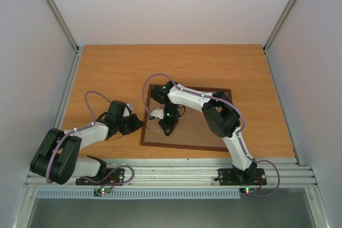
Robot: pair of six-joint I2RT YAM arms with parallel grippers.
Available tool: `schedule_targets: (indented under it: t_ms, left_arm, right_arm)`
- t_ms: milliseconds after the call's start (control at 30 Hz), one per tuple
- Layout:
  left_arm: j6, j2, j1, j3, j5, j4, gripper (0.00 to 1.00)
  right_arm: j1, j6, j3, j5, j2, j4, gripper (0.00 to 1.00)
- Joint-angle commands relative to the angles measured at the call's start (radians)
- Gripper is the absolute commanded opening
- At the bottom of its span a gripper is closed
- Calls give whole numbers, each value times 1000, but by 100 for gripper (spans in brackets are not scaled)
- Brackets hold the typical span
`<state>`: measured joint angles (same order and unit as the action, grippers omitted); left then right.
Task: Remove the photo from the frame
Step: Release the photo frame item from the photo frame.
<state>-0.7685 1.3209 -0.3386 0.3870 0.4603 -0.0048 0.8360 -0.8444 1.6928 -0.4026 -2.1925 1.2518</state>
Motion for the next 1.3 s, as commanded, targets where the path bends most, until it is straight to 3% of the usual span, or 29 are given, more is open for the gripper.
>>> schedule_targets:
  t_ms: [0,367,633,1033,1267]
  left_arm:
    - [-26,11,-52,-41,25,-6,7]
    - [-57,-25,-98,-73,4,23,7]
    - [-66,-63,-110,-91,-16,9,7]
    - [-77,-82,-123,-102,-32,9,8]
    - [-71,-127,-123,-93,-61,-64,8]
  right_arm:
    - [-4,51,14,7,-6,-194,1]
    - [-3,71,-1,-8,52,-278,1]
    - [35,111,95,-1,97,-226,1]
    - [78,222,161,-15,140,-295,1]
    - [80,222,75,21,183,-297,1]
